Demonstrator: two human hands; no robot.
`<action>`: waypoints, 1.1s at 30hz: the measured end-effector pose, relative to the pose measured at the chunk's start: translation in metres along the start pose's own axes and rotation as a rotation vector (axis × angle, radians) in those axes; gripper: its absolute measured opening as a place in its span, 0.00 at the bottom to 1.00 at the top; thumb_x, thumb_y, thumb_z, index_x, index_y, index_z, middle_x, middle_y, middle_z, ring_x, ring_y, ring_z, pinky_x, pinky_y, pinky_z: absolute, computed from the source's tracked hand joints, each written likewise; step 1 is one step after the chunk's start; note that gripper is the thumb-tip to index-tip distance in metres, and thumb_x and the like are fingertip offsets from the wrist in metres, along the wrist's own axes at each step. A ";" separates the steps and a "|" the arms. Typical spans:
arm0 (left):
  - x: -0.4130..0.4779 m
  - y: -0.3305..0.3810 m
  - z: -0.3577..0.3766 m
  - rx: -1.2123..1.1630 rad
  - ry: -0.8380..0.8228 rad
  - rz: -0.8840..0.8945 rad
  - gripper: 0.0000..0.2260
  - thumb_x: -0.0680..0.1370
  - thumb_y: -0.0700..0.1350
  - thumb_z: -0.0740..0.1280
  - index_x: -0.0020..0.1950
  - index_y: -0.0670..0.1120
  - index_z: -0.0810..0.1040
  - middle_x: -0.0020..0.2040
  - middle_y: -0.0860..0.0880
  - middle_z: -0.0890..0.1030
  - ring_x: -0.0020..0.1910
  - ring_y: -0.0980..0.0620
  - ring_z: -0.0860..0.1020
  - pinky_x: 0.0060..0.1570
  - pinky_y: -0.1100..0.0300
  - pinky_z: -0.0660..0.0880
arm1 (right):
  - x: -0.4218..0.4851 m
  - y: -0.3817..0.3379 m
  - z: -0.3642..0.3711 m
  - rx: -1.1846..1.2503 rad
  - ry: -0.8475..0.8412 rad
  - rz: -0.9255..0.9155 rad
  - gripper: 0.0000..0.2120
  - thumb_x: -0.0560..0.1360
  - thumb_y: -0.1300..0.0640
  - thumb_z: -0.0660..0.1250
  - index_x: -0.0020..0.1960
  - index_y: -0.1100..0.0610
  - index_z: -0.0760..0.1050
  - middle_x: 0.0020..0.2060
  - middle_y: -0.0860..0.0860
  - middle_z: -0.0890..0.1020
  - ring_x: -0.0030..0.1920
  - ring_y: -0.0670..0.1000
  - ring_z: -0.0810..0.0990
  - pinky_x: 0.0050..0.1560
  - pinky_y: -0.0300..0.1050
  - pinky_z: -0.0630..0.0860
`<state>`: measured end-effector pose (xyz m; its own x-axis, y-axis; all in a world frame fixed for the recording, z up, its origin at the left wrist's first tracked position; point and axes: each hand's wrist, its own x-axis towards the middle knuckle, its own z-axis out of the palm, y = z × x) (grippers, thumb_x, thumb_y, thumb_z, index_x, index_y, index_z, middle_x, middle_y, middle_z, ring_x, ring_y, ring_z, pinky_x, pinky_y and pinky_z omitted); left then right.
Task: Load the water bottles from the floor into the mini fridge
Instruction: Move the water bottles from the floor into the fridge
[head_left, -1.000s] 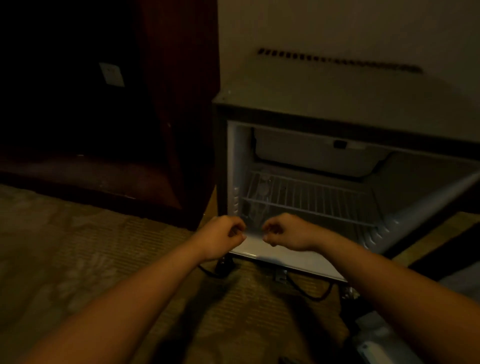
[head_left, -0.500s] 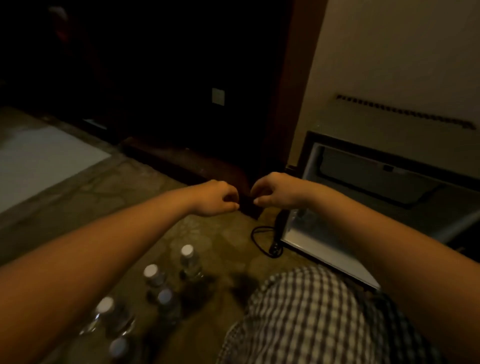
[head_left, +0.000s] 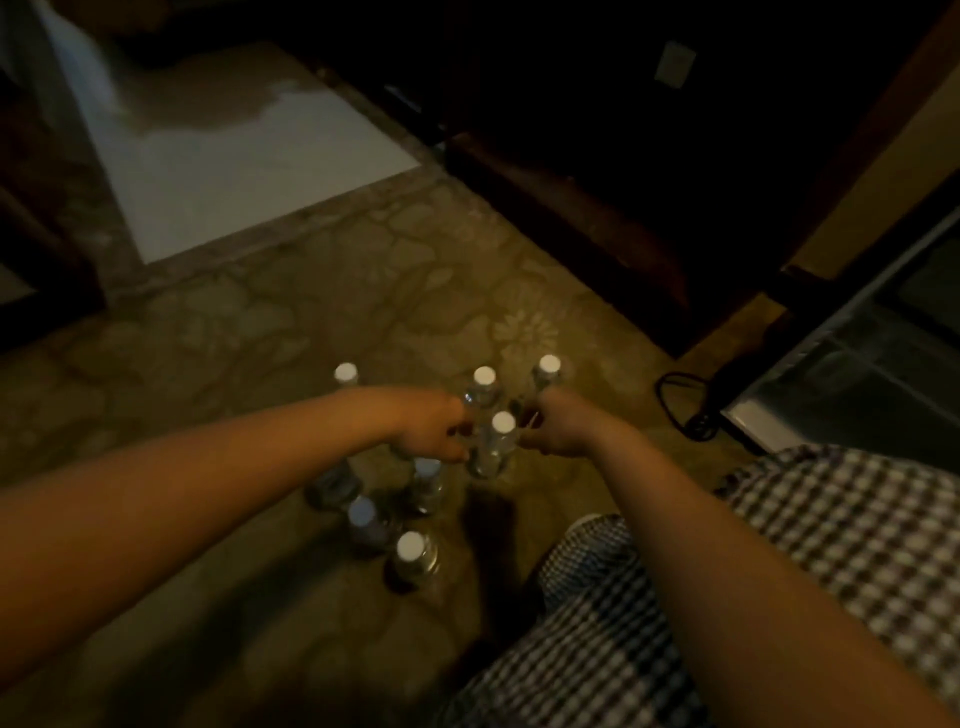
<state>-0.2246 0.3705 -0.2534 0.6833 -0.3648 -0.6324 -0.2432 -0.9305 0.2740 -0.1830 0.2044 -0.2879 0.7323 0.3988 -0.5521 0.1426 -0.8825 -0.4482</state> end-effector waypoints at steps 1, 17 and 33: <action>-0.001 -0.010 0.015 -0.062 -0.032 -0.021 0.16 0.78 0.47 0.62 0.64 0.42 0.72 0.59 0.43 0.77 0.57 0.46 0.76 0.54 0.58 0.72 | 0.004 -0.004 0.016 -0.003 -0.030 0.006 0.15 0.74 0.57 0.68 0.59 0.59 0.75 0.56 0.57 0.79 0.53 0.55 0.79 0.56 0.51 0.78; -0.013 -0.065 0.199 -0.944 0.036 -0.220 0.29 0.73 0.35 0.67 0.72 0.47 0.62 0.66 0.45 0.72 0.64 0.47 0.73 0.54 0.62 0.73 | 0.023 -0.042 0.163 -0.036 -0.291 -0.085 0.19 0.72 0.57 0.69 0.62 0.53 0.71 0.59 0.52 0.76 0.60 0.53 0.75 0.59 0.50 0.73; 0.002 -0.058 0.221 -1.281 0.312 -0.224 0.32 0.70 0.42 0.72 0.70 0.55 0.63 0.67 0.53 0.73 0.66 0.53 0.71 0.65 0.48 0.71 | 0.025 -0.052 0.136 0.027 -0.176 -0.213 0.14 0.76 0.55 0.63 0.61 0.57 0.71 0.57 0.55 0.77 0.58 0.53 0.75 0.57 0.48 0.73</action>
<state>-0.3609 0.4159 -0.4306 0.7930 -0.0269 -0.6086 0.5893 -0.2192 0.7776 -0.2628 0.2942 -0.3737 0.5600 0.6142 -0.5560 0.2618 -0.7679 -0.5847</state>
